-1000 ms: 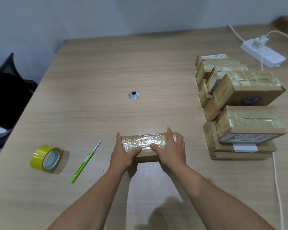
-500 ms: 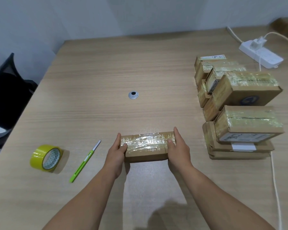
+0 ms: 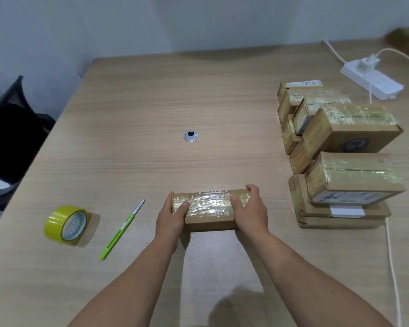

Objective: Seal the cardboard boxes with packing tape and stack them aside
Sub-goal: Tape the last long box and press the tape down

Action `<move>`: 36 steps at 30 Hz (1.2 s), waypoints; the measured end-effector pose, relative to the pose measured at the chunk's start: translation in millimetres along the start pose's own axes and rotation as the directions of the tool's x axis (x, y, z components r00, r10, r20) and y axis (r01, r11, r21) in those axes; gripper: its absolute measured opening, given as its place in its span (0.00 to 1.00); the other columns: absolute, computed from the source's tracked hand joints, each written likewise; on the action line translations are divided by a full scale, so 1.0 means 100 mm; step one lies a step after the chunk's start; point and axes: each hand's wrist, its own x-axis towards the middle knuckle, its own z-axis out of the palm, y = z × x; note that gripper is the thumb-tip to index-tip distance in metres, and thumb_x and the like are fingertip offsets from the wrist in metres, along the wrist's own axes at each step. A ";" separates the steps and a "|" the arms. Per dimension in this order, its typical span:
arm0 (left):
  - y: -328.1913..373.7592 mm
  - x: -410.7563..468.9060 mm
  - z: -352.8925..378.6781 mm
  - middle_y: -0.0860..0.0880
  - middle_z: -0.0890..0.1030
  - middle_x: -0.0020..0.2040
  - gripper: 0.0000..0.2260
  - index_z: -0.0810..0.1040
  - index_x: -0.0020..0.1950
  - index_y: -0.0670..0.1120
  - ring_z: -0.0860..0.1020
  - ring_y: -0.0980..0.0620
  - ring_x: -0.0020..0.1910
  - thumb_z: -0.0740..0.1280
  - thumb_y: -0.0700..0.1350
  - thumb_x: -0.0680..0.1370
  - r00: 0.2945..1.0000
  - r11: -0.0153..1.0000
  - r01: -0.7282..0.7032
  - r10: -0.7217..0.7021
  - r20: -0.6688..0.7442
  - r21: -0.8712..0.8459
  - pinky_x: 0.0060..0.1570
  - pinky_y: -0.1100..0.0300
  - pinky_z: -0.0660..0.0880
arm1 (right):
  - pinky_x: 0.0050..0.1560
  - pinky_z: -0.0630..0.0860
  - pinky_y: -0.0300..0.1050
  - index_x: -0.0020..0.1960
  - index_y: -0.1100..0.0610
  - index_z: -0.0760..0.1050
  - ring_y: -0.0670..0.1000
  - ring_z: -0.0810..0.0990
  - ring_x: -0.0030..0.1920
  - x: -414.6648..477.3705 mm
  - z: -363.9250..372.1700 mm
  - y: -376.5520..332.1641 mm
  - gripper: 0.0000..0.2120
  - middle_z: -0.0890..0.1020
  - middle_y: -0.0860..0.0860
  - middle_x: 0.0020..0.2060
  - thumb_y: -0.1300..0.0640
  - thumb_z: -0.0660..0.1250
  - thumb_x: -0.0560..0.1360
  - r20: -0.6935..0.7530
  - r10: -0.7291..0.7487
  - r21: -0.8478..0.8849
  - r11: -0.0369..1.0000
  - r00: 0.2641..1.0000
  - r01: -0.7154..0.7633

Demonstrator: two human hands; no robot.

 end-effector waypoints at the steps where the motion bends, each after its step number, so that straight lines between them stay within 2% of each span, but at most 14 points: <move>1: 0.01 0.01 0.00 0.53 0.70 0.72 0.25 0.66 0.78 0.56 0.70 0.51 0.71 0.67 0.47 0.82 1.000 0.997 0.030 -0.030 0.000 -0.073 0.72 0.51 0.67 | 0.51 0.72 0.48 0.75 0.47 0.63 0.55 0.77 0.60 -0.01 -0.02 0.00 0.20 0.75 0.53 0.67 0.51 0.60 0.84 -0.024 0.008 0.025 1.000 1.000 -0.008; 5: 0.04 0.06 -0.08 0.49 0.76 0.69 0.20 0.71 0.75 0.52 0.78 0.50 0.63 0.62 0.41 0.83 0.991 0.938 0.114 -0.130 -0.025 -0.326 0.67 0.52 0.73 | 0.41 0.72 0.43 0.71 0.42 0.68 0.46 0.77 0.44 -0.03 -0.18 -0.08 0.16 0.78 0.46 0.49 0.50 0.54 0.85 -0.062 -0.047 0.190 0.980 0.997 0.058; 7: 0.07 0.04 -0.13 0.49 0.80 0.64 0.19 0.72 0.74 0.50 0.81 0.50 0.57 0.62 0.40 0.84 0.988 0.884 0.138 -0.153 0.004 -0.446 0.58 0.54 0.77 | 0.48 0.72 0.42 0.72 0.40 0.66 0.44 0.76 0.49 0.02 -0.29 -0.16 0.17 0.77 0.43 0.53 0.48 0.57 0.84 -0.073 -0.080 0.316 0.943 0.994 0.099; 9: 0.13 0.00 -0.15 0.50 0.82 0.60 0.17 0.74 0.73 0.49 0.81 0.50 0.54 0.61 0.41 0.84 0.989 0.858 0.149 -0.141 0.054 -0.491 0.55 0.54 0.77 | 0.64 0.72 0.48 0.74 0.44 0.68 0.46 0.75 0.61 0.10 -0.36 -0.25 0.21 0.76 0.43 0.62 0.43 0.60 0.82 0.004 -0.038 0.433 0.901 0.999 0.033; 11: 0.17 -0.04 -0.16 0.49 0.82 0.62 0.16 0.75 0.71 0.48 0.81 0.50 0.55 0.60 0.42 0.85 0.988 0.860 0.152 -0.128 0.084 -0.488 0.54 0.54 0.77 | 0.69 0.73 0.54 0.70 0.48 0.74 0.51 0.78 0.64 0.15 -0.39 -0.30 0.23 0.79 0.48 0.65 0.39 0.62 0.80 0.214 0.041 0.571 0.805 0.976 -0.159; 13: 0.20 -0.09 -0.13 0.49 0.81 0.63 0.15 0.77 0.69 0.49 0.80 0.50 0.56 0.59 0.44 0.85 0.989 0.893 0.145 -0.117 0.092 -0.426 0.57 0.53 0.77 | 0.65 0.76 0.55 0.64 0.52 0.80 0.57 0.83 0.59 0.09 -0.45 -0.39 0.22 0.84 0.55 0.58 0.39 0.61 0.81 0.395 0.044 0.653 0.690 0.918 -0.314; 15: 0.24 -0.13 -0.09 0.51 0.76 0.69 0.16 0.74 0.73 0.50 0.77 0.50 0.62 0.59 0.46 0.85 0.998 0.981 0.063 -0.060 0.019 -0.182 0.62 0.55 0.73 | 0.63 0.77 0.55 0.63 0.56 0.81 0.58 0.83 0.59 0.05 -0.47 -0.49 0.20 0.85 0.58 0.57 0.43 0.60 0.83 0.411 -0.033 0.684 0.672 0.911 -0.285; 18: 0.34 -0.23 -0.08 0.53 0.71 0.73 0.20 0.69 0.76 0.51 0.72 0.51 0.67 0.61 0.47 0.83 0.983 0.994 -0.102 0.108 -0.150 0.048 0.61 0.59 0.69 | 0.57 0.78 0.53 0.58 0.59 0.80 0.56 0.84 0.51 -0.03 -0.45 -0.69 0.17 0.85 0.60 0.52 0.47 0.60 0.84 0.325 -0.143 0.621 0.778 0.935 -0.096; 21: 0.57 -0.36 -0.03 0.56 0.78 0.64 0.13 0.78 0.67 0.50 0.74 0.56 0.65 0.62 0.44 0.83 0.952 0.953 -0.274 0.249 -0.179 -0.127 0.58 0.65 0.70 | 0.50 0.76 0.50 0.49 0.55 0.79 0.52 0.80 0.46 -0.05 -0.33 -0.84 0.17 0.82 0.53 0.44 0.42 0.62 0.81 0.241 -0.193 0.472 0.879 0.951 0.059; 24: 0.85 -0.49 0.05 0.55 0.84 0.54 0.10 0.84 0.58 0.49 0.80 0.56 0.58 0.66 0.47 0.81 0.948 0.909 -0.318 0.303 -0.097 -0.269 0.60 0.57 0.74 | 0.58 0.77 0.53 0.49 0.50 0.78 0.51 0.80 0.51 -0.13 -0.14 -0.94 0.24 0.81 0.50 0.53 0.31 0.62 0.70 0.184 -0.208 0.355 0.925 0.961 0.132; 27: 0.96 -0.50 0.11 0.55 0.83 0.43 0.08 0.85 0.43 0.53 0.80 0.52 0.47 0.68 0.53 0.76 0.953 0.907 -0.300 0.300 -0.047 -0.296 0.57 0.49 0.76 | 0.63 0.75 0.51 0.60 0.46 0.75 0.50 0.77 0.59 -0.24 0.00 -0.98 0.26 0.76 0.50 0.63 0.32 0.65 0.69 0.207 -0.217 0.309 0.940 0.954 0.147; 29: 0.95 -0.48 0.11 0.58 0.84 0.50 0.08 0.84 0.50 0.56 0.79 0.55 0.54 0.68 0.55 0.76 0.950 0.926 -0.311 0.305 -0.061 -0.216 0.64 0.48 0.75 | 0.68 0.72 0.52 0.73 0.46 0.68 0.50 0.74 0.66 -0.29 0.06 -0.96 0.33 0.73 0.48 0.68 0.36 0.67 0.71 0.210 -0.232 0.327 0.932 0.950 0.156; 32: 0.93 -0.49 0.09 0.52 0.75 0.72 0.25 0.71 0.75 0.48 0.72 0.53 0.70 0.67 0.54 0.80 0.943 0.944 -0.328 0.326 -0.066 -0.021 0.71 0.50 0.69 | 0.71 0.68 0.49 0.79 0.48 0.60 0.49 0.71 0.71 -0.32 0.07 -0.93 0.35 0.71 0.46 0.71 0.42 0.69 0.76 0.175 -0.234 0.320 0.932 0.956 0.169; 36: 0.97 -0.48 0.09 0.51 0.73 0.73 0.22 0.69 0.77 0.48 0.72 0.53 0.71 0.63 0.48 0.82 0.935 0.937 -0.345 0.348 -0.066 0.048 0.71 0.53 0.69 | 0.69 0.70 0.50 0.78 0.48 0.64 0.50 0.74 0.68 -0.31 0.09 -0.93 0.31 0.76 0.46 0.68 0.42 0.65 0.78 0.166 -0.245 0.279 0.941 0.955 0.193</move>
